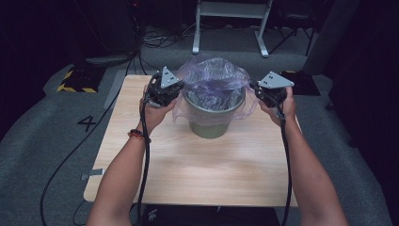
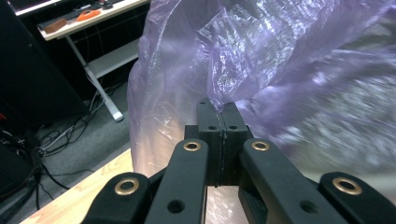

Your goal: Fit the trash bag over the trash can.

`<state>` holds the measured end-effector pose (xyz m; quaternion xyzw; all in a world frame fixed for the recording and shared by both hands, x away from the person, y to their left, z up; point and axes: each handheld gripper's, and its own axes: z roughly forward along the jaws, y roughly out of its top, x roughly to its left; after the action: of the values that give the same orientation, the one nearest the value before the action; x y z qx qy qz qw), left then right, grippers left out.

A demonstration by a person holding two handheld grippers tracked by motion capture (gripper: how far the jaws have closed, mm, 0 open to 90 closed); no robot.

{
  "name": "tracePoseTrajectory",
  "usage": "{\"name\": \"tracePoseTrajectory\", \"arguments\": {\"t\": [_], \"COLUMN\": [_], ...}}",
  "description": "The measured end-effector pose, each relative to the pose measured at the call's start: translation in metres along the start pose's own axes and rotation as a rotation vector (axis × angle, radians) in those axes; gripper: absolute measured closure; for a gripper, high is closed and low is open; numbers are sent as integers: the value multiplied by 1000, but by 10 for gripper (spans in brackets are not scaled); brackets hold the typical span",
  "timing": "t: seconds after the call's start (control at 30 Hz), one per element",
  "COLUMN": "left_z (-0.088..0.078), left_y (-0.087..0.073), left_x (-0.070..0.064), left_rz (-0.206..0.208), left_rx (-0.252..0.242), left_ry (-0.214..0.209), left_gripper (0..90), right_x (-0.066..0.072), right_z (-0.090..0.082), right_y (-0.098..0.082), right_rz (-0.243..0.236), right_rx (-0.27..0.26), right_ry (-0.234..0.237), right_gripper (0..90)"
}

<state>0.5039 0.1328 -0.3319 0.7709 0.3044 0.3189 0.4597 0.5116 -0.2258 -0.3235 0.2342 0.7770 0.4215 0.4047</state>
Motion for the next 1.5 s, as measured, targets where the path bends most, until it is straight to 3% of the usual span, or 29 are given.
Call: {"name": "tracePoseTrajectory", "arguments": {"t": [0.3, 0.4, 0.43, 0.47, 0.6, 0.8, 0.97, 1.07, 1.13, 1.17, 1.2, 1.27, 1.33, 1.37, 1.43, 1.5], "left_z": [43, 52, 59, 62, 70, 72, 76, 77, 77, 77, 76, 76, 77, 80, 85, 88], "left_y": [-9, -10, -12, -13, -20, -29, -28, -24, -24, -25, -26, -30, -32, -34, -35, -39], "left_x": [23, 25, 27, 28, 26, 29, 31, 32, 33, 36, 39, 41, 40, 34, 27, 26], "left_rz": [-66, -96, -113, -131, -162, -270, -316, -327, -362, -387, -399, -381, -358, -340, -305, -319], "left_rx": [74, 80, 91, 95, 107, 83, 113, 137, 131, 116, 115, 135, 141, 130, 153, 172], "left_ry": [16, 15, 10, 0, -32, -97, -96, -19, 54, 69, 51, 5, -12, -72, -92, -103], "left_gripper": [900, 900, 900, 900, 900, 900, 900, 879, 767, 671, 586, 543, 653, 776, 824, 830], "right_x": [-24, -26, -27, -26, -23, -11, -5, -6, -7, -7, -7, -6, -6, -5, -2, 4], "right_z": [46, 54, 63, 66, 73, 77, 79, 80, 82, 82, 83, 84, 84, 86, 88, 91], "right_y": [-18, -22, -29, -32, -41, -52, -52, -52, -54, -55, -57, -60, -61, -62, -62, -65], "right_rz": [197, 237, 276, 284, 353, 385, 393, 396, 399, 403, 408, 410, 413, 431, 419, 388], "right_rx": [112, 124, 152, 160, 155, 146, 161, 176, 206, 217, 223, 231, 228, 232, 249, 311], "right_ry": [19, 22, 25, 31, 84, 158, 171, 167, 161, 157, 159, 160, 164, 170, 178, 180], "right_gripper": [900, 900, 900, 900, 900, 900, 900, 900, 900, 900, 900, 900, 900, 900, 900, 900]}}
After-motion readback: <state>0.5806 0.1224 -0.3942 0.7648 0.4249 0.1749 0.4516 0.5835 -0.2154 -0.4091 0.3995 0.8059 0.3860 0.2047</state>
